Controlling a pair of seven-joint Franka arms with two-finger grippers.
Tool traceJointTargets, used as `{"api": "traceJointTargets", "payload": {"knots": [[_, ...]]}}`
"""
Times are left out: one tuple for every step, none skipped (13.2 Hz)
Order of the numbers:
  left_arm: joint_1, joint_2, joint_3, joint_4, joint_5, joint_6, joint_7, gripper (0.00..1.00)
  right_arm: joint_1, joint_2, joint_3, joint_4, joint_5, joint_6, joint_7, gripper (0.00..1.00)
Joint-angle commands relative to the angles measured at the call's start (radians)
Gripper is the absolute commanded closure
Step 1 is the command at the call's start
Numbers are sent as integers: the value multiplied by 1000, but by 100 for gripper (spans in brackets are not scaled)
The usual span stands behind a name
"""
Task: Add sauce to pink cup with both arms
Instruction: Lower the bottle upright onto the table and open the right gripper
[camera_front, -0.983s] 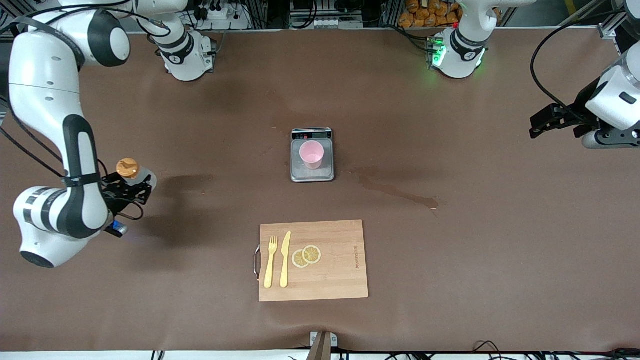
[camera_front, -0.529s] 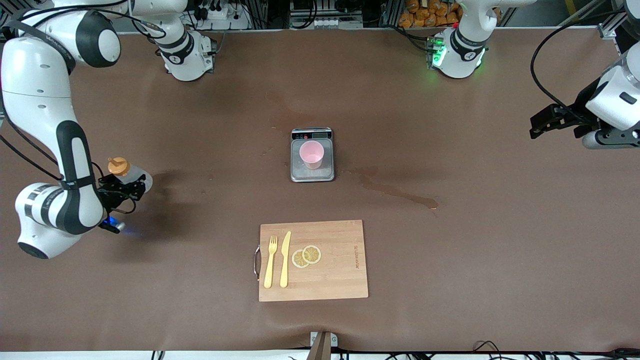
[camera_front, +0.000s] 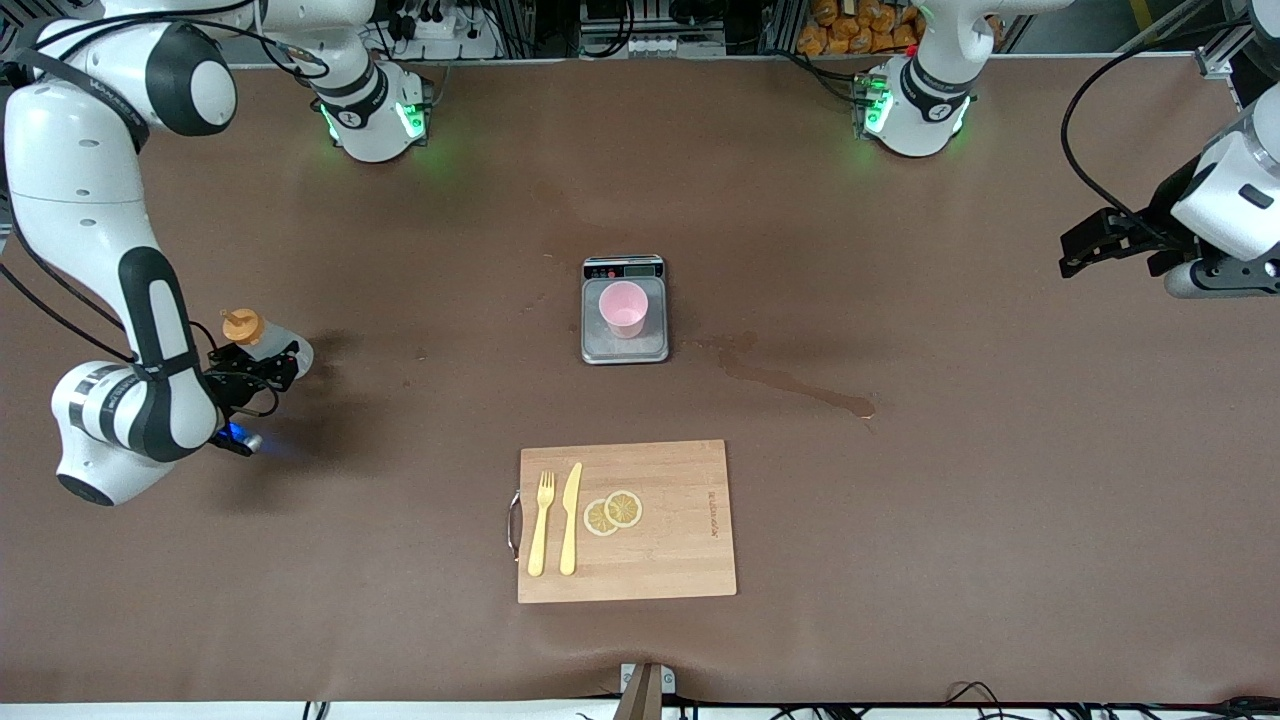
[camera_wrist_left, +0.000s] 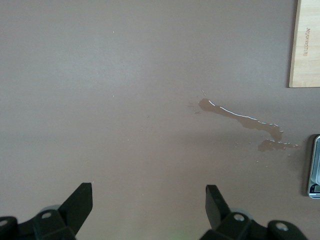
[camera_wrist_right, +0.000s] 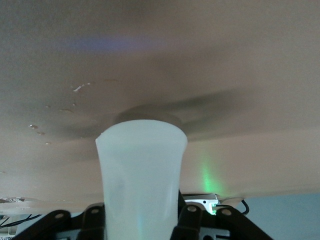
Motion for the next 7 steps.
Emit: {"api": "traceJointTargets", "payload": {"knots": [[-3, -14, 5, -16, -22, 12, 4, 0, -19, -21, 22, -21, -4, 1, -10, 53], [-3, -16, 5, -16, -22, 12, 4, 0, -19, -21, 24, -21, -2, 4, -10, 32], [-3, -14, 5, -16, -22, 12, 4, 0, -17, -21, 24, -19, 1, 2, -8, 22], [-3, -14, 5, -16, -22, 12, 4, 0, -13, -22, 24, -18, 1, 2, -4, 5], [-3, -14, 5, -16, -22, 12, 4, 0, -6, -24, 24, -12, 1, -1, 5, 0], [-3, -14, 5, -16, -22, 12, 6, 0, 0, -29, 25, -6, 2, -7, 8, 0], [-3, -14, 5, -18, -22, 12, 6, 0, 7, -36, 25, 1, 1, -10, 19, 0]]}}
